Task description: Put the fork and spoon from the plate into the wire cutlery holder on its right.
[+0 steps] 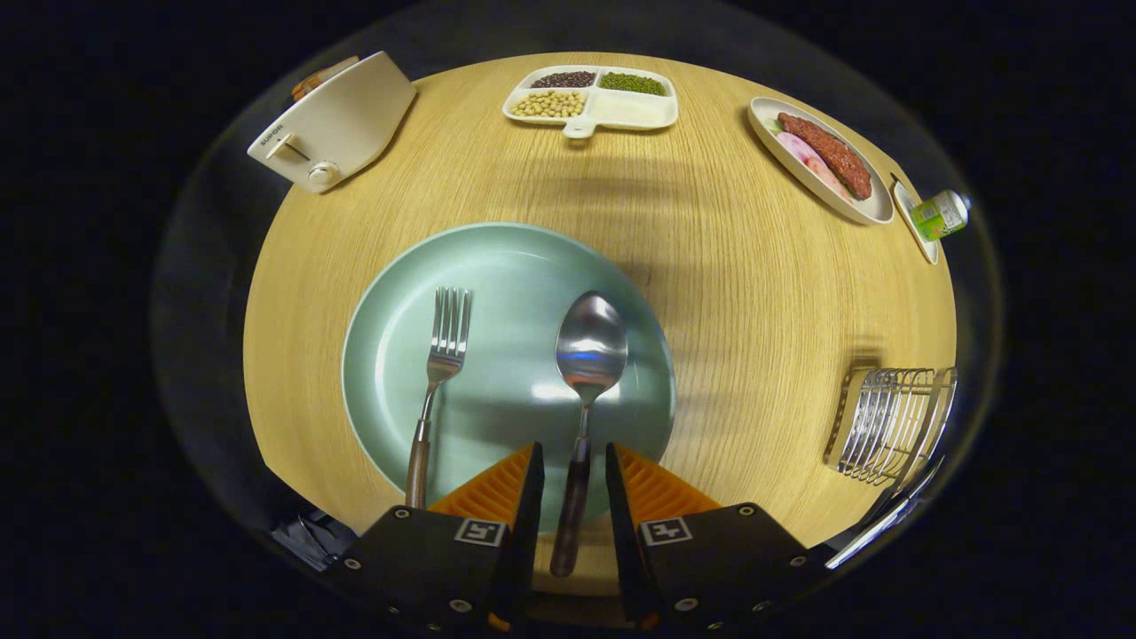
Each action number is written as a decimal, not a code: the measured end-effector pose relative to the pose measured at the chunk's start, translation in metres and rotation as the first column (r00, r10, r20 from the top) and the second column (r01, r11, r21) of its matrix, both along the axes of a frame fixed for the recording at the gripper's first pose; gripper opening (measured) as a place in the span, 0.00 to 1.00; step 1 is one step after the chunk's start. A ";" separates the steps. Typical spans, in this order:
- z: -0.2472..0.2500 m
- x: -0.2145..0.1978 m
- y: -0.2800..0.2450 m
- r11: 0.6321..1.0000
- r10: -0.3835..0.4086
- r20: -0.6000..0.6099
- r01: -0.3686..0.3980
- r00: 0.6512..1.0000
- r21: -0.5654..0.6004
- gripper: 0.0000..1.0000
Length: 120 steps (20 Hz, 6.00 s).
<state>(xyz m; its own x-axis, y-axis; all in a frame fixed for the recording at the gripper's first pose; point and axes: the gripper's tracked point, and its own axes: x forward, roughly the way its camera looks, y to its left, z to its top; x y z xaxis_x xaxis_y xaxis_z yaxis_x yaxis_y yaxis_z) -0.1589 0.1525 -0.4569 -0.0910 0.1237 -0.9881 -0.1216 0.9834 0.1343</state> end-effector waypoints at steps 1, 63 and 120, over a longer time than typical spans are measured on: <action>-0.002 -0.002 0.000 1.000 -0.004 -0.003 0.004 1.000 -0.007 0.37; 0.166 0.074 -0.263 0.937 -0.279 0.706 0.344 0.651 0.053 0.17; 0.010 -0.022 0.083 0.994 0.013 0.005 -0.014 1.000 0.111 0.32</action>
<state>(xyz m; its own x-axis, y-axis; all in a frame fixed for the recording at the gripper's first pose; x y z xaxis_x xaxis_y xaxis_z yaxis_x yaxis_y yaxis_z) -0.1814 0.2350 -0.4466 -0.0894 0.2315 -0.9687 -0.1355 0.9607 0.2421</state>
